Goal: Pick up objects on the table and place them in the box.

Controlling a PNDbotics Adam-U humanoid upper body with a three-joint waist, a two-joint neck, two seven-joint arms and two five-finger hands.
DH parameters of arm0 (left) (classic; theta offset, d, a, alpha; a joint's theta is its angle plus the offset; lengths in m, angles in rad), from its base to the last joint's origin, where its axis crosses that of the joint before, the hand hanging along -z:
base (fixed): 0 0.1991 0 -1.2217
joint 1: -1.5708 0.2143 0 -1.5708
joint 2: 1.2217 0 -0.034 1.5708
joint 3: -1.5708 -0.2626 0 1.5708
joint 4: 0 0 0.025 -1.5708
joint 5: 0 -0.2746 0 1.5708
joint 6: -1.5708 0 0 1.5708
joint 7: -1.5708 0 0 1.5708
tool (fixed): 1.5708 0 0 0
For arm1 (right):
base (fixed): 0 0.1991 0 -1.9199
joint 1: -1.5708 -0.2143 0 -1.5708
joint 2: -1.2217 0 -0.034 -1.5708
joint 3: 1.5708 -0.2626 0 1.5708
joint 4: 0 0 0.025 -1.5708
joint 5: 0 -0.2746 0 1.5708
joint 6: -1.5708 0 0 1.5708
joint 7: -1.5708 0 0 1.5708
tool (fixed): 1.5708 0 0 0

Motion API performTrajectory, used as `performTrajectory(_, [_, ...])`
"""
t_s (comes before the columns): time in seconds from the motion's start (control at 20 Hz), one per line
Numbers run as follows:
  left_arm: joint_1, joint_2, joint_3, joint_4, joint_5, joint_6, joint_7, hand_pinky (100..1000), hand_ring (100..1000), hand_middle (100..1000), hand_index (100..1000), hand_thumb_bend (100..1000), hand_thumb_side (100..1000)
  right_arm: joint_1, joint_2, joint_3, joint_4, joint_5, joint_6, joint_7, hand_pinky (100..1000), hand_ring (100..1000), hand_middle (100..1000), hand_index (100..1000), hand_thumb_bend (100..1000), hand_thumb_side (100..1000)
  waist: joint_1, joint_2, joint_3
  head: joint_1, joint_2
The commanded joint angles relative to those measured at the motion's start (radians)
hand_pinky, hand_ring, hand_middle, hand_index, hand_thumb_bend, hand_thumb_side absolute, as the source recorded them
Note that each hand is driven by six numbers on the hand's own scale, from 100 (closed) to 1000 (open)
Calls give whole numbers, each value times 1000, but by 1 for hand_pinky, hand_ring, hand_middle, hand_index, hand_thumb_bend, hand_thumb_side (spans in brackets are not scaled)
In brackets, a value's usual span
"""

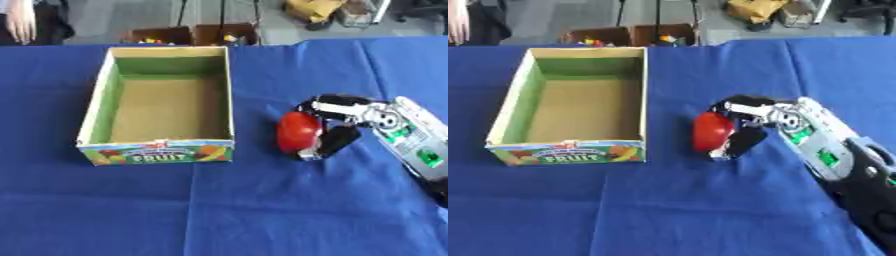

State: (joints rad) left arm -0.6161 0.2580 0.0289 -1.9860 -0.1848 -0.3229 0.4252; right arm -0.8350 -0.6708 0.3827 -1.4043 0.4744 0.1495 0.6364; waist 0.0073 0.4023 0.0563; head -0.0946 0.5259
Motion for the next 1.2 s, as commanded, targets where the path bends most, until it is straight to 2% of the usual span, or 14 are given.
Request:
performTrajectory(0.05, [-12,6,1,-14,1,3,0,735,850,701,774,100,1000,-5,-7,6,16,20,-3,-20,491,584,620,758,439,361,2,-14,1,-2,-12])
performTrajectory(0.2, [-12,7,1,-14,1,4,0,735,850,700,773,100,1000,-7,-6,2,24,14,-3,-48,481,584,596,740,381,368,2,-13,1,-3,-12])
performTrajectory(0.65, [-12,9,1,-14,1,8,1,730,848,697,771,100,1000,-14,-14,-9,17,-7,-5,-90,478,593,584,738,306,374,0,-16,-1,0,-11])
performTrajectory(0.85, [-11,9,0,-14,1,9,1,731,848,696,770,100,1000,-22,-21,-15,1,-11,-11,-98,483,592,583,738,277,386,-1,-17,-2,1,-11])
performTrajectory(0.9, [-11,10,0,-14,1,9,1,730,848,696,770,100,1000,-25,-23,-16,-5,-12,-13,-100,484,591,583,739,257,413,-2,-18,-2,1,-10])
performTrajectory(0.95, [-11,10,0,-14,1,9,0,730,847,696,770,100,1000,-28,-25,-19,-11,-16,-14,-102,486,591,583,738,261,393,-2,-19,-3,2,-10])
performTrajectory(1.0, [-11,10,0,-14,1,10,0,730,847,696,770,100,1000,-30,-27,-21,-17,-20,-14,-103,486,590,582,738,243,419,-2,-19,-3,2,-9])
performTrajectory(1.2, [-11,12,0,-14,1,10,-1,730,847,696,770,100,1000,-41,-36,-31,-45,-35,-5,-109,488,585,573,733,227,405,-4,-23,-4,3,-8])
